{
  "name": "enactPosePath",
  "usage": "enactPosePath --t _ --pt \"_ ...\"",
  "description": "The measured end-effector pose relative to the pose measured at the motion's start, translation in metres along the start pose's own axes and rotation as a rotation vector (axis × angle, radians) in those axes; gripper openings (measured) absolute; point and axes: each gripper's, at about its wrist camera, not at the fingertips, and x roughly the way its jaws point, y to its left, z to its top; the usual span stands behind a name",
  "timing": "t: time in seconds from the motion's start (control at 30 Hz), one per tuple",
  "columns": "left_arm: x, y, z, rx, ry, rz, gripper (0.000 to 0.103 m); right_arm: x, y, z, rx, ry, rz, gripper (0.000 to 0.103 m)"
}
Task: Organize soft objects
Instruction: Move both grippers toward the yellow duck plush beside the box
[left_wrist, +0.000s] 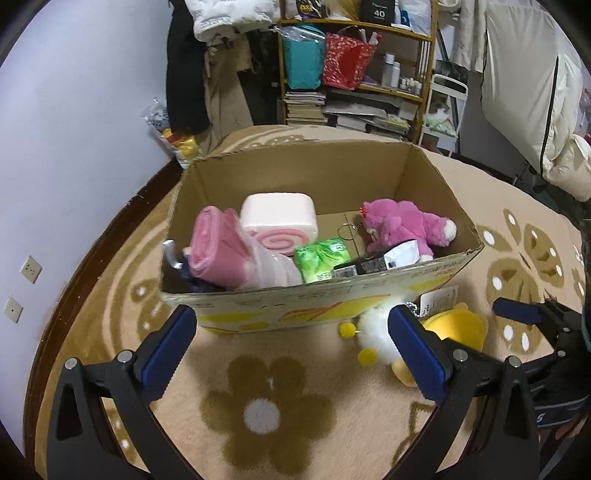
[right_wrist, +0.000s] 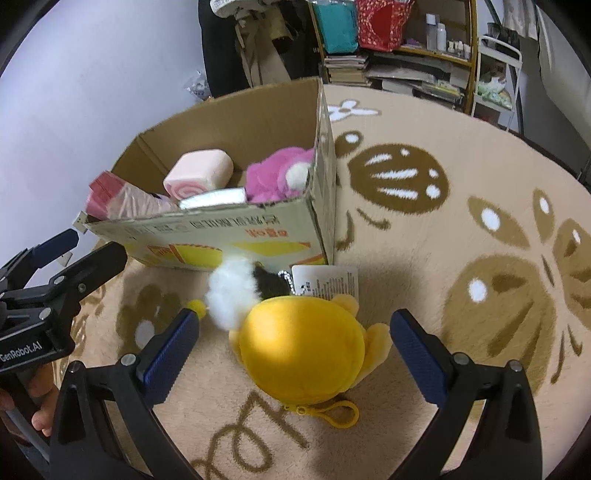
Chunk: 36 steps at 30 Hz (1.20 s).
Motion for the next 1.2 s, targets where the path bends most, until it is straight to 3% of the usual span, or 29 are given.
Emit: enactPosePath --t 1.07,1.2 --pt "0.065 -0.044 -0.008 0.051 0.18 -0.089 0.102 0.04 0.002 -0.015 -0.026 0.132 -0.075 0.1" --pt "0.066 -0.047 -0.01 0.026 0.162 -0.102 0.102 0.041 0.0 -0.015 -0.031 0.131 -0.077 0.1"
